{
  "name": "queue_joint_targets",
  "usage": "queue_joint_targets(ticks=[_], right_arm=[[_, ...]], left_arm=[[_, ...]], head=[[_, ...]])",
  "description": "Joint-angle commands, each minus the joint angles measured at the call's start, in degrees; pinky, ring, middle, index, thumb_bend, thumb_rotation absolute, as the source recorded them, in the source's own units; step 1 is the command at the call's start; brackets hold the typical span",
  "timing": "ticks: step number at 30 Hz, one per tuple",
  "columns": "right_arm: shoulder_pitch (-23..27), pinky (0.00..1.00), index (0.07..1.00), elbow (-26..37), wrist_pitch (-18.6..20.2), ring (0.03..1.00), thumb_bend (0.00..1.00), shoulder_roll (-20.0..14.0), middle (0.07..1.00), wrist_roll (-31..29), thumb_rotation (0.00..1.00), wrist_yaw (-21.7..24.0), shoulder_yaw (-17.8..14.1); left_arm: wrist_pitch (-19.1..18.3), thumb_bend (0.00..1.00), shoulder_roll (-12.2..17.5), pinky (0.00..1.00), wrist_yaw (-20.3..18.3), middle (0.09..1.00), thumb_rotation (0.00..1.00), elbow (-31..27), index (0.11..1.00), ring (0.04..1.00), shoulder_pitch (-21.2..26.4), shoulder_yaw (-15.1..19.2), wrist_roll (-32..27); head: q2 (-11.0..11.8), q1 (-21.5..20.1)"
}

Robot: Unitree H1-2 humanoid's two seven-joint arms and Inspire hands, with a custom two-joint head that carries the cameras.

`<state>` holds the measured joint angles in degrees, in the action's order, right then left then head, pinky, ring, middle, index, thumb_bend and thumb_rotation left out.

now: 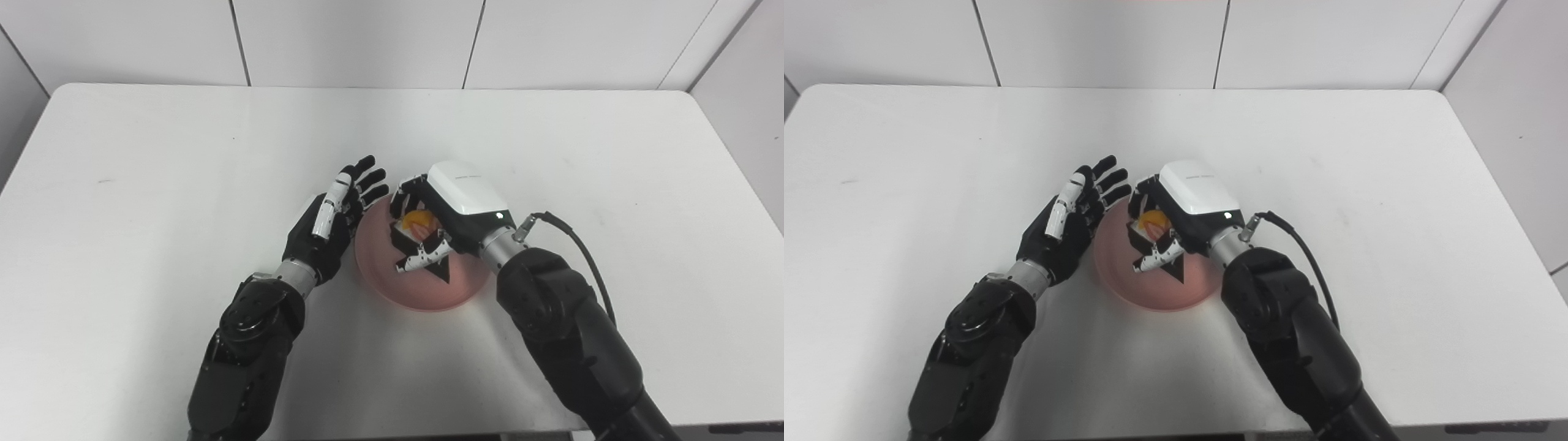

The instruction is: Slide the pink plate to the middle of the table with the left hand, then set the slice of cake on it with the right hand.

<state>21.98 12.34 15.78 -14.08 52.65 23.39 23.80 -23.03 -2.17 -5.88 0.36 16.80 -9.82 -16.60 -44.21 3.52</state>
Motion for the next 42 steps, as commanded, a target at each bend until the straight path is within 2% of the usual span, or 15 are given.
queue_joint_targets(ticks=[1,9,12,14,20,21,22,23,24,25,28,30,33,37,42], right_arm=[[0.4,0.25,0.505,0.2,-2.8,0.327,0.52,0.1,0.448,-0.3,0.0,-3.2,-0.5],[-1.8,0.2,0.487,-4.7,-8.4,0.271,0.53,0.1,0.474,-2.2,0.0,-10.7,-0.3],[-2.5,0.16,0.487,-5.6,-8.6,0.229,0.53,0.7,0.471,-2.6,0.0,-12.2,-0.4],[-2.9,0.22,0.488,-5.9,-8.5,0.318,0.53,1.0,0.478,-2.9,0.0,-13.0,-0.5],[-3.5,0.25,0.493,-5.4,-9.0,0.36,0.53,0.4,0.485,-0.7,0.01,-15.8,0.5],[-3.6,0.25,0.679,-4.8,-9.0,0.387,0.61,0.2,0.571,0.1,0.26,-16.0,0.7],[-3.7,0.25,0.717,-4.2,-9.1,0.404,0.62,0.0,0.6,0.8,0.33,-16.2,0.9],[-3.7,0.3,0.778,-3.8,-9.2,0.482,0.63,0.0,0.68,1.3,0.47,-16.2,0.9],[-3.9,0.32,0.793,-3.1,-8.9,0.502,0.63,-0.1,0.7,1.5,0.51,-15.8,0.9],[-4.0,0.35,0.848,-2.4,-8.7,0.57,0.65,-0.1,0.778,1.6,0.65,-15.2,0.8],[-4.1,0.4,0.947,-0.5,-8.1,0.654,0.7,-0.3,0.89,1.4,0.87,-12.8,0.4],[-4.2,0.45,0.989,0.9,-7.7,0.703,0.76,-0.3,0.922,0.8,0.94,-10.9,-0.1],[-4.6,0.53,1.0,3.1,-7.2,0.773,0.87,-0.2,0.951,0.5,0.97,-8.9,-0.8],[-4.9,0.59,1.0,5.3,-7.4,0.833,0.93,-0.1,0.977,0.2,0.98,-7.0,-1.8],[-4.7,0.74,1.0,6.7,-7.8,0.921,0.98,0.0,1.0,-0.2,0.99,-5.6,-2.8]], left_arm=[[-3.9,0.37,0.6,0.88,1.5,0.921,1.0,1.1,0.913,0.909,-1.3,-0.5,0.3],[-3.9,0.37,0.8,0.88,1.6,0.923,1.0,1.1,0.916,0.913,-1.2,-0.9,0.1],[-3.9,0.37,0.9,0.89,1.8,0.922,1.0,1.1,0.915,0.912,-1.2,-0.9,0.0],[-3.9,0.36,0.9,0.88,2.1,0.92,1.0,1.2,0.912,0.911,-1.2,-0.9,-0.4],[-3.9,0.36,1.3,0.89,2.1,0.927,1.0,1.2,0.92,0.925,-1.1,-1.3,-1.1],[-3.9,0.36,1.3,0.9,2.3,0.939,1.0,1.1,0.926,0.936,-1.1,-1.4,-1.2],[-3.9,0.36,1.3,0.9,2.2,0.944,1.0,1.1,0.93,0.939,-1.1,-1.4,-1.3],[-3.9,0.36,1.3,0.91,2.2,0.953,1.0,1.1,0.939,0.947,-1.1,-1.4,-1.4],[-3.9,0.36,1.2,0.91,2.4,0.955,1.0,1.0,0.941,0.948,-1.2,-1.3,-1.6],[-3.9,0.36,1.1,0.9,2.7,0.947,1.0,0.9,0.93,0.942,-1.2,-1.3,-1.8],[-3.9,0.36,1.1,0.9,2.7,0.942,1.0,0.7,0.925,0.937,-1.3,-1.3,-2.2],[-3.9,0.35,1.3,0.91,3.0,0.948,1.0,0.7,0.933,0.939,-1.2,-1.6,-2.9],[-3.9,0.35,1.5,0.91,3.1,0.956,1.0,0.8,0.947,0.942,-1.1,-1.7,-3.5],[-3.9,0.35,1.9,0.9,2.9,0.96,1.0,1.0,0.953,0.945,-1.0,-2.0,-3.4],[-3.9,0.35,2.1,0.91,2.5,0.959,1.0,1.0,0.956,0.944,-1.1,-1.8,-3.3]], head=[[0.0,0.0],[0.1,-0.1],[0.2,-0.1],[0.3,-0.1],[0.3,-0.1],[0.3,-0.1],[0.3,-0.1],[0.3,-0.1],[0.4,-0.1],[0.4,-0.1],[0.3,-0.2],[0.4,-0.1],[0.4,-0.1],[0.5,-0.1],[0.6,0.0]])
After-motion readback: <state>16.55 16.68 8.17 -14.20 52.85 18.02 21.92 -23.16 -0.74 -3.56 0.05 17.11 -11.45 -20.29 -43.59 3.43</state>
